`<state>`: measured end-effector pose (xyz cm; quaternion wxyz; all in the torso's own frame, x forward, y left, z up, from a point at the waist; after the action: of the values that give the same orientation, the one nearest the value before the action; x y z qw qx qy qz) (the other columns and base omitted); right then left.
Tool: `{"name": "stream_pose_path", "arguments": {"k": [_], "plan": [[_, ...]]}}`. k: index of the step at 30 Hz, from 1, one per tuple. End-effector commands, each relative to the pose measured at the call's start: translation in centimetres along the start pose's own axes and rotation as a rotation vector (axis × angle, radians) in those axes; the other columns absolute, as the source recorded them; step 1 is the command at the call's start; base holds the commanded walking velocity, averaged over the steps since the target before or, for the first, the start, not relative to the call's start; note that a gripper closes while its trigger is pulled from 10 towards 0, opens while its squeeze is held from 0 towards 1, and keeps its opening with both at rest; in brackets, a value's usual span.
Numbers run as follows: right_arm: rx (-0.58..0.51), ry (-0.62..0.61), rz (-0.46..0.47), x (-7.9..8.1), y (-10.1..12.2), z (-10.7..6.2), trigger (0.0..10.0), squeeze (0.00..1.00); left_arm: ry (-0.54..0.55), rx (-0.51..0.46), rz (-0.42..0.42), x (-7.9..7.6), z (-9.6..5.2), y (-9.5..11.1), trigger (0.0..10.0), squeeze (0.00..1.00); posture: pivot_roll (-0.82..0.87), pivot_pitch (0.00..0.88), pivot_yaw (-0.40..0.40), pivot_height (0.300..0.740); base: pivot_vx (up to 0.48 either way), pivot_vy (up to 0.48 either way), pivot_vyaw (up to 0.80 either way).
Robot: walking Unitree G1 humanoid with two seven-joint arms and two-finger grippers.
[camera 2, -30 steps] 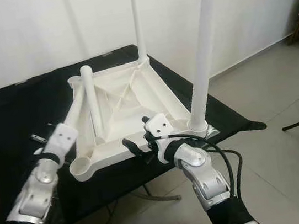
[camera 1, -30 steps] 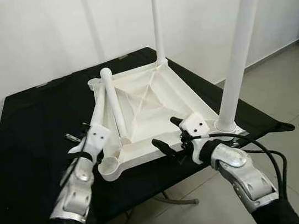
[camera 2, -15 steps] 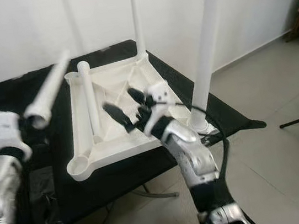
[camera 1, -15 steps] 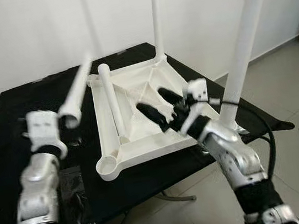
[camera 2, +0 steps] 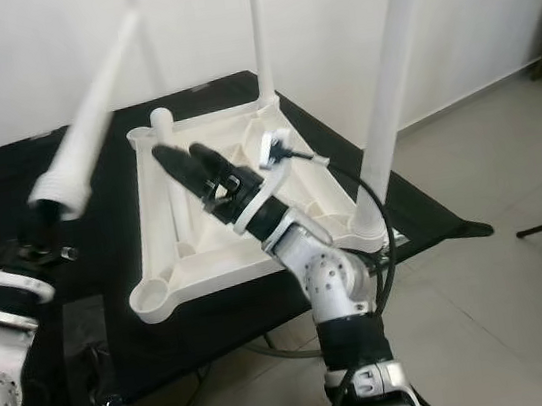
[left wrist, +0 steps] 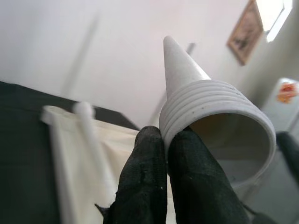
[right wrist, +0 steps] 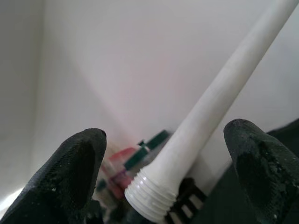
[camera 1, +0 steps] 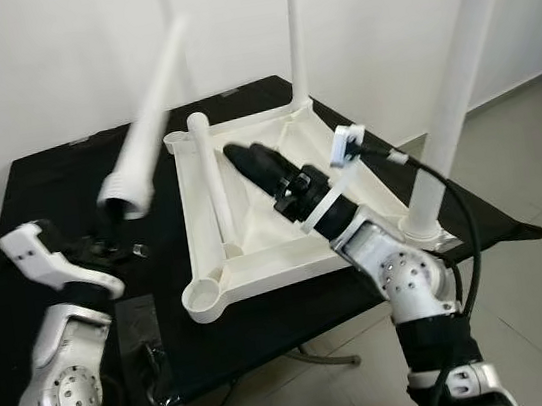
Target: Building children table
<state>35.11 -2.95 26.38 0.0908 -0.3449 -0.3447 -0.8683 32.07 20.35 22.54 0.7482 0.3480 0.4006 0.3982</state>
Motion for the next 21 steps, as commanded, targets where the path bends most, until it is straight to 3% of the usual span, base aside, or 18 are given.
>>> {"name": "stream_pose_path", "arguments": {"k": [1, 4, 9, 10, 12, 13, 15, 16, 21], "plan": [[0.002, 0.020, 0.036, 0.2, -0.1, 0.1, 10.0, 0.00, -0.035, -0.027, -0.028, -0.6, -0.1, 0.6, 0.0, 0.00, -0.05, 0.000, 0.011, 0.740, 0.000, 0.000, 0.00], [0.019, -0.007, 0.065, -0.4, -0.7, 0.1, 10.0, 0.00, -0.170, -0.041, -0.173, -3.0, -1.2, 0.6, 0.0, 0.00, -0.04, 0.000, 0.007, 0.740, 0.000, 0.000, 0.00], [0.022, -0.009, 0.100, -0.4, -0.9, 0.2, 10.0, 0.00, -0.285, -0.034, -0.270, -5.0, -2.3, 0.6, 0.0, 0.00, -0.04, 0.000, 0.009, 0.740, 0.000, 0.000, 0.00], [0.037, 0.000, 0.108, -0.1, -1.2, 0.3, 10.0, 0.00, -0.330, -0.014, -0.282, -5.8, -2.6, 0.4, 0.0, 0.00, -0.04, 0.000, 0.007, 0.740, 0.000, 0.000, 0.00], [0.037, 0.000, 0.108, -0.1, -1.2, 0.3, 10.0, 0.00, -0.330, -0.014, -0.282, -5.8, -2.6, 0.4, 0.0, 0.00, -0.04, 0.000, 0.007, 0.740, 0.000, 0.000, 0.00], [0.082, 0.035, 0.116, 0.6, -1.8, 0.5, 10.0, 0.00, -0.396, 0.033, -0.287, -7.0, -3.1, -0.2, 0.0, 0.00, -0.04, 0.000, 0.008, 0.740, 0.000, 0.000, 0.00], [0.082, 0.035, 0.116, 0.6, -1.8, 0.5, 10.0, 0.00, -0.396, 0.033, -0.287, -7.0, -3.1, -0.2, 0.0, 0.00, -0.04, 0.000, 0.008, 0.740, 0.000, 0.000, 0.00], [0.135, 0.092, 0.119, 1.5, -2.5, 0.6, 10.0, 0.00, -0.440, 0.066, -0.284, -7.8, -3.4, -0.6, 0.0, 0.00, -0.04, 0.000, 0.010, 0.740, 0.000, 0.000, 0.00], [0.184, 0.181, 0.136, 3.0, -3.0, 0.4, 10.0, 0.00, -0.471, 0.072, -0.292, -8.6, -3.4, -0.5, 0.0, 0.00, -0.03, 0.000, 0.010, 0.740, 0.000, 0.000, 0.00]]}}
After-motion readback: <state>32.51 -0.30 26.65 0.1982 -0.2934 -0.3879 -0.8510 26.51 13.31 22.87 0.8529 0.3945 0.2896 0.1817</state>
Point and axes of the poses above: a point about 5 cm out from each wrist's last joint towards the gripper, its own z axis pointing out of the wrist towards the gripper, its own y axis along the axis of the wrist's last joint, x = y × z, the point moved 5 cm from there along z, pointing out of the wrist towards the gripper, and after that the axes turned 10 degrees about z, right-handed, at the moved point
